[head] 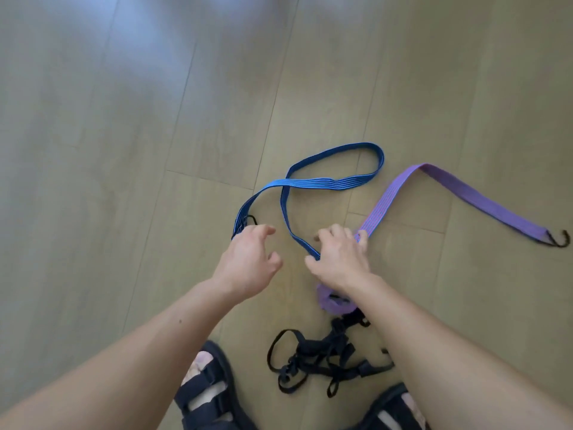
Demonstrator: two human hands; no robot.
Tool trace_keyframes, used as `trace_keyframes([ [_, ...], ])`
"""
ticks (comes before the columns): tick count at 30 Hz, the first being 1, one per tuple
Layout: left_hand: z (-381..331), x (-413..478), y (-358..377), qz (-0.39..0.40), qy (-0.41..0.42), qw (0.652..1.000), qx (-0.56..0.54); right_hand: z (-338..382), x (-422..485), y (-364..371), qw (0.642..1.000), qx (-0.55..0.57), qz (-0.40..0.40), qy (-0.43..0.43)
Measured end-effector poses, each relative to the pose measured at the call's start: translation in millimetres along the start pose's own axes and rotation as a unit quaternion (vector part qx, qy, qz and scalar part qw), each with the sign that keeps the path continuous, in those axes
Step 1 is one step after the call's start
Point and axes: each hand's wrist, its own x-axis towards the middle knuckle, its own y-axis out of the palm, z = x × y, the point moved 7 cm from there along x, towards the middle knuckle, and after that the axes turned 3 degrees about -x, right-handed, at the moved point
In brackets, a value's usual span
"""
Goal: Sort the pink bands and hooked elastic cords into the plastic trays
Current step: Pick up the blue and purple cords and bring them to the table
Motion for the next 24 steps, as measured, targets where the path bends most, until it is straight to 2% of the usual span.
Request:
trace_keyframes([
  [3,-6,17,-19,-0.038,0.008,0.999,-0.009,12,33,-50,0.987,0.055,-0.146,-0.034],
  [4,-8,24,-25,-0.050,0.013,0.999,-0.010,18,49,-62,0.984,0.045,-0.168,-0.046],
  [5,-9,32,-31,-0.061,0.018,0.998,-0.011,25,66,-70,0.985,0.017,-0.164,-0.057],
  [8,-8,50,-44,-0.080,0.022,0.997,-0.009,47,105,-62,0.986,-0.117,-0.072,-0.094],
  [10,-1,53,-48,-0.078,0.014,0.997,-0.003,56,107,-47,0.972,-0.202,-0.038,-0.118],
  [12,4,47,-47,-0.068,0.004,0.998,0.006,55,92,-37,0.967,-0.234,-0.024,-0.102],
  [14,4,36,-49,-0.062,0.006,0.998,0.009,49,69,-39,0.984,-0.160,-0.020,-0.079],
  [16,-6,23,-56,-0.047,0.035,0.998,0.004,54,42,-56,0.993,-0.022,-0.028,-0.111],
  [20,-57,-1,-69,0.067,0.165,0.982,0.060,67,-17,-127,0.959,0.187,-0.055,-0.206],
  [24,-93,-28,-95,0.100,0.123,0.986,-0.047,40,-55,-197,0.944,0.286,-0.055,-0.157],
])
